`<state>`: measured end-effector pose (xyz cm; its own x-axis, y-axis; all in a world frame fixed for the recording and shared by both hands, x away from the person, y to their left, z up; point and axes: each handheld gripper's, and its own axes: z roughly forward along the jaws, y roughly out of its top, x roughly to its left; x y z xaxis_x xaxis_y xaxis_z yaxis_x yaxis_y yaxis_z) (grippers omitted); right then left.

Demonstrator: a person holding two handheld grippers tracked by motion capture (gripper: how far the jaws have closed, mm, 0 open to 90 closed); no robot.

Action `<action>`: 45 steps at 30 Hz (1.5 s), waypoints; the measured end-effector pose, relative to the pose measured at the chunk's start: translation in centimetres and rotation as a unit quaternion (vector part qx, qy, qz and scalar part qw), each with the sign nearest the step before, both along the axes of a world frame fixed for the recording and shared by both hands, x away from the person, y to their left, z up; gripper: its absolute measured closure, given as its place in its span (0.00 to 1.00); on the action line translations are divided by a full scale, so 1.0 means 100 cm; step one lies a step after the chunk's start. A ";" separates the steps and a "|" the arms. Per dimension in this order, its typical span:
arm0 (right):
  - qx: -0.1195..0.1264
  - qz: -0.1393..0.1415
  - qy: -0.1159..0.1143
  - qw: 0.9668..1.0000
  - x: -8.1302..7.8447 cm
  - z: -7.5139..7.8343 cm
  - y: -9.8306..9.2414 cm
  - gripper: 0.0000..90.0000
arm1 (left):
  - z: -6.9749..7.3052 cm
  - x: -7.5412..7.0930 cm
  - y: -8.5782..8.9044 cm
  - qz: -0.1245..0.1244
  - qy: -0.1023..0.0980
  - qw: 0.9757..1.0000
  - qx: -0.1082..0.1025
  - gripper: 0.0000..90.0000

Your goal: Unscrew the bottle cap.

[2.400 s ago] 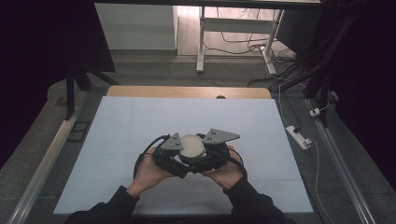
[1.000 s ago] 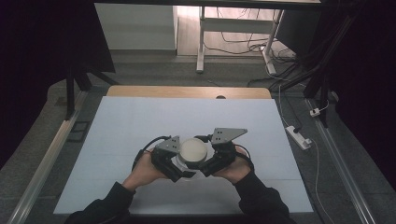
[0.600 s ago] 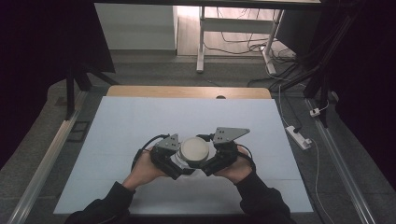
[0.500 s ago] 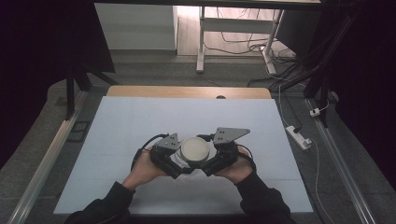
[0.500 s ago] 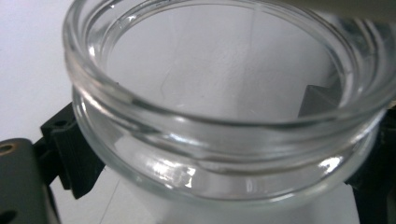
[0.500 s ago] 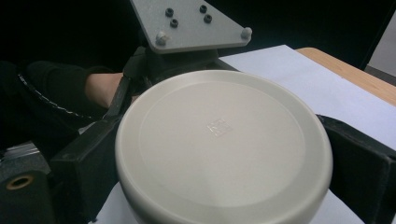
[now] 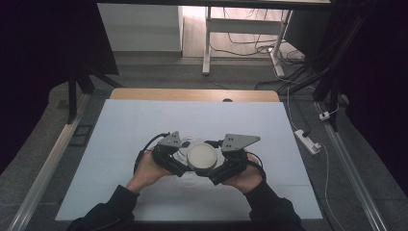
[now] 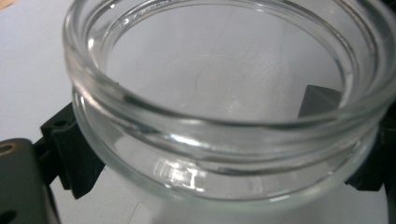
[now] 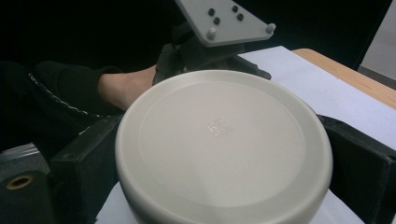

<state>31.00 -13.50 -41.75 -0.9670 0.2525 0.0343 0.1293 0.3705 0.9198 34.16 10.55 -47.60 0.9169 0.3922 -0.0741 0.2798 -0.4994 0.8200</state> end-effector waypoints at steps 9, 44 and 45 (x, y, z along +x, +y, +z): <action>-0.003 -0.012 -0.002 1.000 -0.011 -0.003 -0.003 0.08 | 0.002 0.008 0.002 0.023 -0.004 1.000 -0.007 0.08; -0.015 -0.009 -0.001 1.000 -0.029 -0.039 0.004 0.08 | 0.011 0.042 -0.008 0.049 -0.026 0.998 -0.011 0.08; -0.016 -0.008 -0.001 1.000 -0.030 -0.040 0.005 0.08 | 0.010 0.043 -0.008 0.050 -0.026 0.998 -0.011 0.08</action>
